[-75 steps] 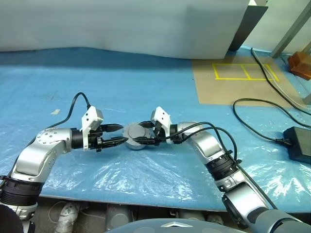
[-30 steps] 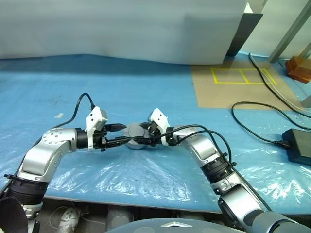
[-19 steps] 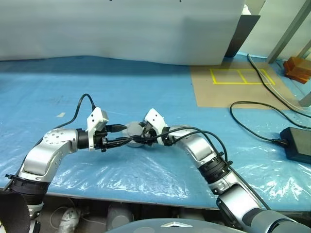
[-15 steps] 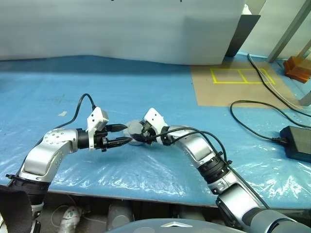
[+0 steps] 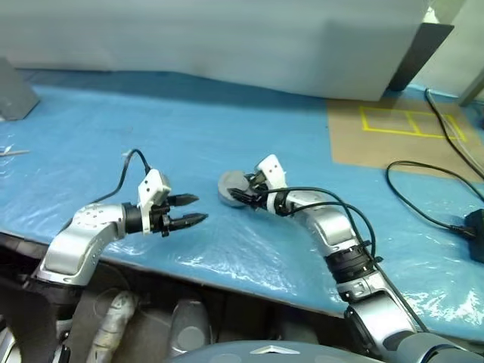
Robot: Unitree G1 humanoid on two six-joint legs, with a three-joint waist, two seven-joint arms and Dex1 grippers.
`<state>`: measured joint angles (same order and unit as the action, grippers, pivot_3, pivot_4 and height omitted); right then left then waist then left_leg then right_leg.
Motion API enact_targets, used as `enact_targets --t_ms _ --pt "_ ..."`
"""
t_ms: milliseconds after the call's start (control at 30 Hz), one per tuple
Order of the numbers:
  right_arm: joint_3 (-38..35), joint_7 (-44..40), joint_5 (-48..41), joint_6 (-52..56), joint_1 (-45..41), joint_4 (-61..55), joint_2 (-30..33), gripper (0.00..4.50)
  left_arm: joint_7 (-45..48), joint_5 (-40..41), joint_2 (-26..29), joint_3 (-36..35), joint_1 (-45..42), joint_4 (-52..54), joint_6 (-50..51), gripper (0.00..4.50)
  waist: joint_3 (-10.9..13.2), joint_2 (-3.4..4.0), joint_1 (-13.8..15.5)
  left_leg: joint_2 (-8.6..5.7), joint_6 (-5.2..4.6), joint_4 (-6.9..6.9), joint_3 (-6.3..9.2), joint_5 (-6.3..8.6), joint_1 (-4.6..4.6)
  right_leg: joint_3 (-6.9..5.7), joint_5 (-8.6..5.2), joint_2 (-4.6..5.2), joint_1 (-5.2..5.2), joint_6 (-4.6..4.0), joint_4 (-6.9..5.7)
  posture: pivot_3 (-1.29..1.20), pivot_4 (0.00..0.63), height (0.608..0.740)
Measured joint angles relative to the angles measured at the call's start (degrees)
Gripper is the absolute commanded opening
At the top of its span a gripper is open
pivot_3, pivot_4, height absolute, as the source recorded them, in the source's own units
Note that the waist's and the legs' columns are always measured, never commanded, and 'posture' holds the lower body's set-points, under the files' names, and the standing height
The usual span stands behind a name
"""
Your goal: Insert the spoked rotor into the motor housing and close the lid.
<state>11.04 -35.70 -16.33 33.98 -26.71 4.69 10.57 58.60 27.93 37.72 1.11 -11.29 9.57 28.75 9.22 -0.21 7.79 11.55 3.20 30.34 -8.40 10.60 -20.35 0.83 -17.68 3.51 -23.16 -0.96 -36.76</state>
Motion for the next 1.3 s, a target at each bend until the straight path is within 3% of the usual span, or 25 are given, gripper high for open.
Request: enact_targets --t_ms 33,67,167,300,567,633,967,1300 --pt "-0.08 -1.21 -1.25 1.23 0.05 -1.01 -0.44 3.15 -0.04 -0.02 0.06 0.0 -0.4 -0.15 0.0 2.96 -0.07 -0.08 -0.77 0.18 -0.24 0.24 0.0 -0.43 -0.41 -0.08 1.21 -0.24 -0.04 -0.07 0.68 0.0 0.15 0.74" --pt "-0.04 -1.88 -1.87 1.81 0.07 -1.47 -0.7 3.15 -0.06 -0.03 0.01 0.0 -0.74 -0.3 -0.01 2.96 -0.16 -0.24 -1.5 0.2 -0.29 0.98 0.0 -0.51 -0.72 -0.16 3.36 -0.24 -0.03 -0.59 1.0 0.0 0.15 0.74" --pt "0.52 -2.52 -2.06 2.0 0.13 -2.06 -1.48 3.15 -0.04 -0.04 0.04 -0.02 -1.91 -0.41 -0.11 2.96 -0.21 -0.33 -3.73 -0.04 -0.16 0.71 -0.11 -0.42 -1.11 -0.31 3.56 -0.21 0.0 -0.55 2.02 0.0 0.15 0.74" --pt "1.5 -1.47 -0.86 0.07 0.12 -2.03 -1.71 3.15 0.05 -0.04 0.03 -0.01 -2.11 -0.54 -0.19 2.96 -0.19 -0.31 -4.67 0.39 0.15 0.65 0.08 -0.24 -1.31 -0.7 3.4 -0.72 -0.07 -0.83 2.01 0.0 0.15 0.74" --pt "5.6 -0.22 5.44 -7.49 0.5 -0.5 -0.13 3.15 0.54 -0.04 0.03 -0.01 -2.11 -1.42 -0.21 2.96 -0.16 -0.27 -4.58 0.42 0.3 0.71 0.1 -0.14 -1.0 -0.78 3.39 -0.58 0.27 -0.83 1.92 0.0 0.15 0.74" --pt "5.21 -0.12 5.52 -7.77 0.54 0.34 -0.1 3.15 0.94 -0.02 0.11 -0.01 -2.1 -1.62 -0.2 2.96 -0.12 -0.2 -4.33 0.34 0.28 0.71 -0.04 -0.13 -0.65 -0.72 3.28 -0.39 0.59 -0.91 1.96 0.0 0.15 0.74" --pt "0.49 -5.18 -1.12 -1.24 0.52 -1.13 0.57 3.15 3.97 -1.65 3.39 -0.01 -1.39 -3.05 -2.12 2.96 -0.13 -0.2 -3.9 0.34 0.11 0.75 -0.11 -0.24 -0.75 -0.73 3.38 -0.4 0.55 -0.81 1.89 0.0 0.15 0.74" --pt "3.45 -3.85 3.76 -6.65 -0.6 2.31 -0.08 3.15 3.69 -1.55 2.32 0.64 -1.37 -2.53 -1.86 2.96 -0.14 -0.22 -4.11 0.38 0.12 0.82 -0.09 -0.24 -0.62 -0.73 3.33 -0.44 0.58 -0.88 1.71 0.0 0.15 0.74"
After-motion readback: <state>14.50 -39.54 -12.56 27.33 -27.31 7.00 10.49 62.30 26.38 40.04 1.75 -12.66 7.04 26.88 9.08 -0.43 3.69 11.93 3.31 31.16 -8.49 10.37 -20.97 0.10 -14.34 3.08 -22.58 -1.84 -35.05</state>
